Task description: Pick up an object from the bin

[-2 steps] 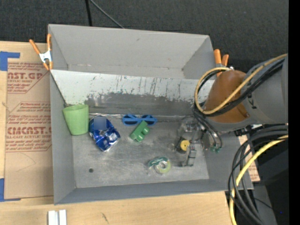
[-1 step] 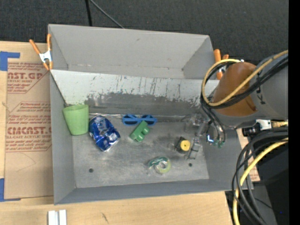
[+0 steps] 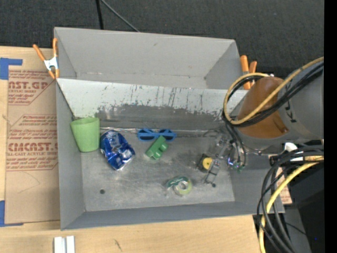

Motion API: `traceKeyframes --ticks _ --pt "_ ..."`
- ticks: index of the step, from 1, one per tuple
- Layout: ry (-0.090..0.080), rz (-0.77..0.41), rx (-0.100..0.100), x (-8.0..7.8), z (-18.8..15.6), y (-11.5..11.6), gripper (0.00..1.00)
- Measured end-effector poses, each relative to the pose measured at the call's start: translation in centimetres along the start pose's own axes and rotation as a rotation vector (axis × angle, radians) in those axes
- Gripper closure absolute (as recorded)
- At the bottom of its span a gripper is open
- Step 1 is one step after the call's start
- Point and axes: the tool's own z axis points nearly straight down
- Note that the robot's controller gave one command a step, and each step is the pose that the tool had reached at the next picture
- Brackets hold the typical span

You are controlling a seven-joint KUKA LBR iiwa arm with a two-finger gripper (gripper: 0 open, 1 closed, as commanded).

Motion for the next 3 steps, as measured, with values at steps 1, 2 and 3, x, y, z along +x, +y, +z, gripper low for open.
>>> traceKeyframes --ticks 1,2,3 --pt "0.001 0.115 0.0 0.65 3.08 0.94 0.0" --pt "0.001 0.114 0.001 0.67 3.12 0.95 0.0" --pt "-0.001 0.114 0.0 0.6 3.02 1.0 1.0"
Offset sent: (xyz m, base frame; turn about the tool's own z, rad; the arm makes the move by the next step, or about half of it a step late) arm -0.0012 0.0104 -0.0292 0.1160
